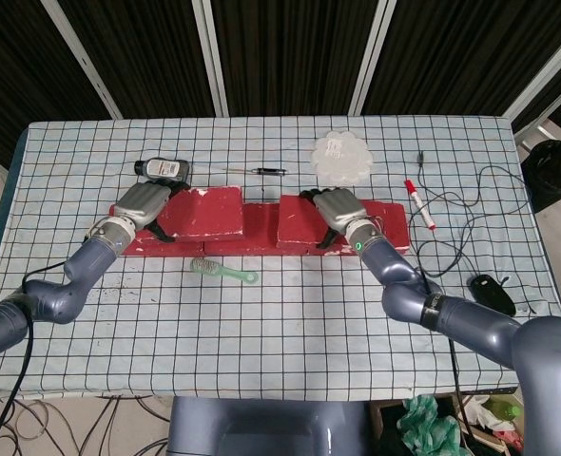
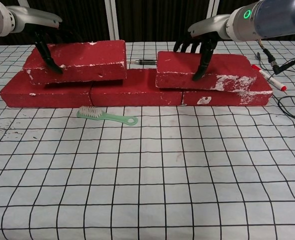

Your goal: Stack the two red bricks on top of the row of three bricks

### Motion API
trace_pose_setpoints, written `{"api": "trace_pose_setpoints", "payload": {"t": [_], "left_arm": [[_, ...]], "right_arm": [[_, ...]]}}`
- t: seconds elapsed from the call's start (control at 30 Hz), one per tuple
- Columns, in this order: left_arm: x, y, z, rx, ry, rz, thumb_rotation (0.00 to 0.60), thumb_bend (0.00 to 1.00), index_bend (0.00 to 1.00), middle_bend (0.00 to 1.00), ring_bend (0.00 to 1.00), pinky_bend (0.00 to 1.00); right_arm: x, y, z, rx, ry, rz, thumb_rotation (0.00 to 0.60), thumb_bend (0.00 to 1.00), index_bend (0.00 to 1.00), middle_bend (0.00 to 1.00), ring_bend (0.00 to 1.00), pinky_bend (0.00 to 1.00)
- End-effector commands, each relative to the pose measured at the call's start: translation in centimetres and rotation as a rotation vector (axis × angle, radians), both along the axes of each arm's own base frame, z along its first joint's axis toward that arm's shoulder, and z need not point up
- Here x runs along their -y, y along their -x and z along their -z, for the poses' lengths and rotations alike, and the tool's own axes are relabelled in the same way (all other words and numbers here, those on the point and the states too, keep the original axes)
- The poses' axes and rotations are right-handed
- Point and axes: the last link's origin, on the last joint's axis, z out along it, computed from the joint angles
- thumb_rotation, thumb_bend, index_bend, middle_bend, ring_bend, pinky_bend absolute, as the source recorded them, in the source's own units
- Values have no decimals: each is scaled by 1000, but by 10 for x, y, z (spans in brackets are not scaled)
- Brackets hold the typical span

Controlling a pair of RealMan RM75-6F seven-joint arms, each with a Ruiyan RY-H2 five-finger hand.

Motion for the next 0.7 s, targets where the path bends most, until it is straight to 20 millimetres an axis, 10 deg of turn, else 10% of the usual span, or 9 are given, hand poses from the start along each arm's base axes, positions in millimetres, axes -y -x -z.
{"api": "trace_pose_setpoints", "payload": {"t": [0.03,0.7], "left_arm": [[0,2,0,0,1,0,600,180,170,194,91,186],[3,3,6,17,21,21,600,180,170,194,89,185]], "right_arm": [[0,-5,4,-1,1,-13,600,161,140,218,229,227],[4,-27,16,1,0,-57,600,161,140,218,229,227]]}}
